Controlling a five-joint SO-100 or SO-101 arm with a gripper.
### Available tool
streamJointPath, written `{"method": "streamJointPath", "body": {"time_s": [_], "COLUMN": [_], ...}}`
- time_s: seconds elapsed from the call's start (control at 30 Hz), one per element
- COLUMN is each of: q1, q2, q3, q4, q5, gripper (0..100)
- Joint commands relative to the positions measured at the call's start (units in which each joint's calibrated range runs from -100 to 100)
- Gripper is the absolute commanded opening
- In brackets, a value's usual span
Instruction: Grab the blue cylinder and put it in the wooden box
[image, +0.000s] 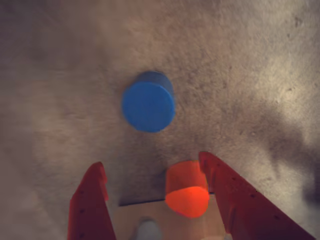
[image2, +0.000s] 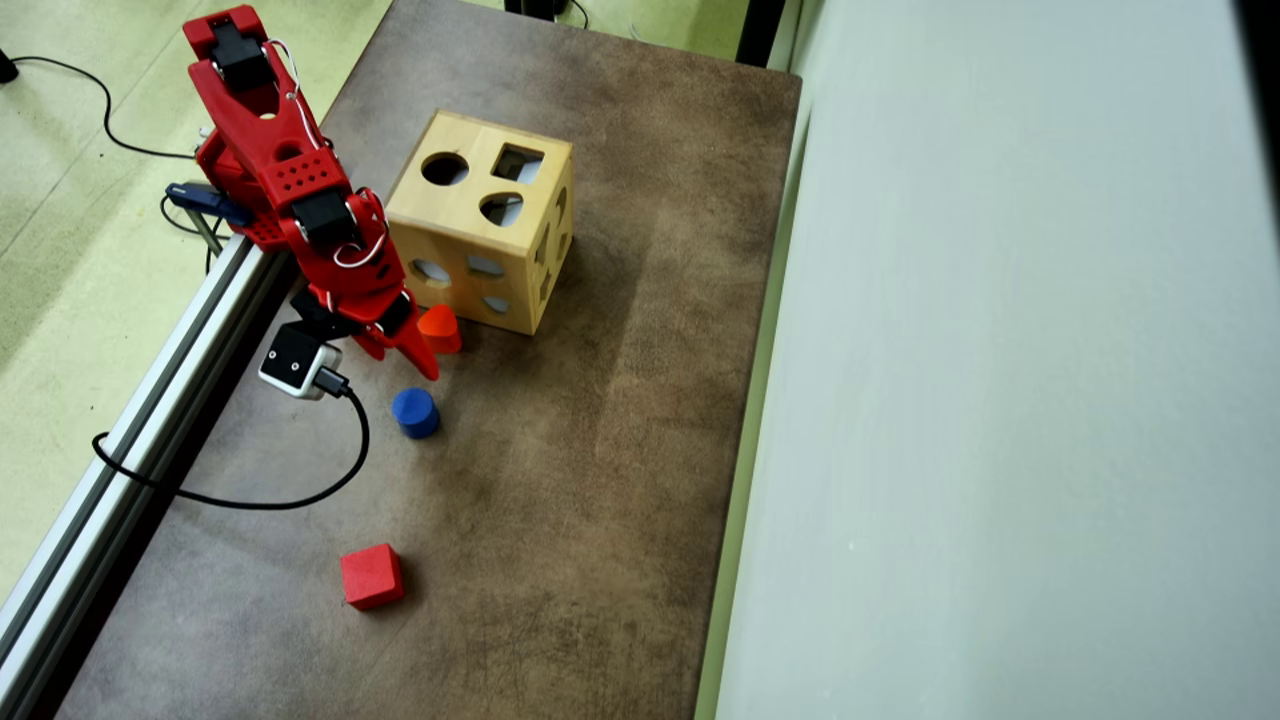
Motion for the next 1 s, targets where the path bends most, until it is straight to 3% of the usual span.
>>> {"method": "streamJointPath", "body": {"time_s": [0.0,0.97], "q1": [0.1,1.8], "q2": [3.5,9.1], "q3": [-1.1,-1.2], "q4": [-2.4,-11.0], "q5": [0.4,0.4], "gripper": [30,30]}}
